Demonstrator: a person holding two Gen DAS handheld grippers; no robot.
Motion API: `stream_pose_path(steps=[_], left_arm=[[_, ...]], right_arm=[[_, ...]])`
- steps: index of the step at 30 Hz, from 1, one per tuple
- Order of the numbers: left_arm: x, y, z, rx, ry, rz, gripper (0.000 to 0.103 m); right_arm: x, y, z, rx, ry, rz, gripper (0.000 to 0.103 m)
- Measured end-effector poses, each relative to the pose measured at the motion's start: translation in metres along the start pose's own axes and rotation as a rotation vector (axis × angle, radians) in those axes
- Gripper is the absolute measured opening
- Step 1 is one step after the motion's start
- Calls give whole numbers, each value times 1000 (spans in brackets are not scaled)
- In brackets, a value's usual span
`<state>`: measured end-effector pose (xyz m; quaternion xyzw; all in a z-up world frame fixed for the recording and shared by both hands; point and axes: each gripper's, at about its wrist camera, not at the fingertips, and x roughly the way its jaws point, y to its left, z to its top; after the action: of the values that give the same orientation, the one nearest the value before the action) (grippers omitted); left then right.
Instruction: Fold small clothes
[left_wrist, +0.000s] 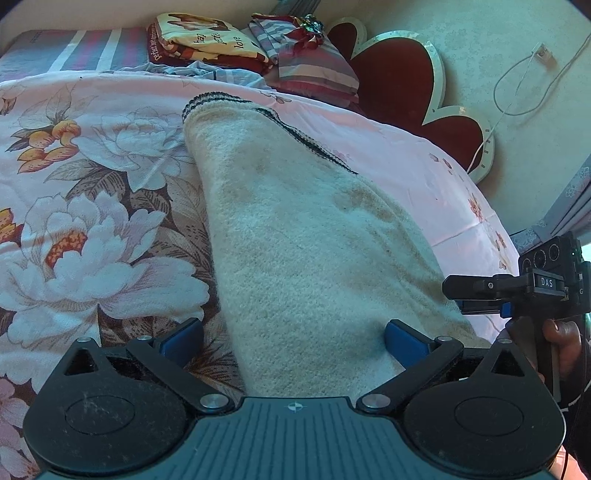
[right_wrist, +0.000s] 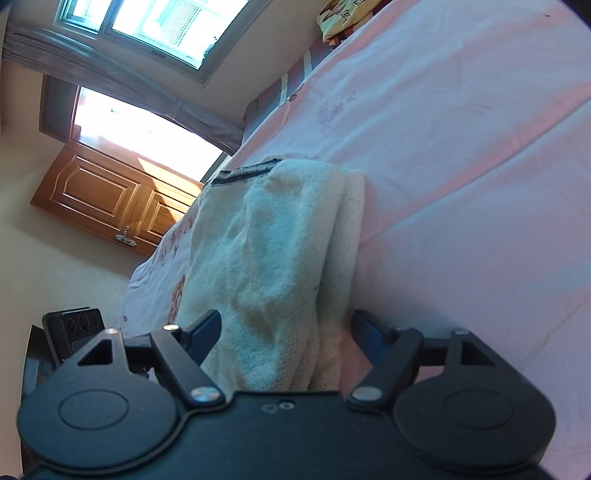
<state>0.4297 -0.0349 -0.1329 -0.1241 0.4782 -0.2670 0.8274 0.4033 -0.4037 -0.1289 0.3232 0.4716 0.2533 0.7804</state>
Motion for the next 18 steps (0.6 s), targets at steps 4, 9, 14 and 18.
stream_pose_path(steps=[4,9,14,18], left_arm=[[-2,5,-1,3,1,-29,103],[-5,19,1,-38,13,-97,103],[5,30,11,-107,33,-182,103],[20,25,18,-118,46,-225,102]], right_arm=[[-4,-5,-3,0,-10,-1,71],[-19,-15,-2,34,-31,-10,68],[-7,-9,1,17,0,22,86],[24,13,3,-43,104,51,89]])
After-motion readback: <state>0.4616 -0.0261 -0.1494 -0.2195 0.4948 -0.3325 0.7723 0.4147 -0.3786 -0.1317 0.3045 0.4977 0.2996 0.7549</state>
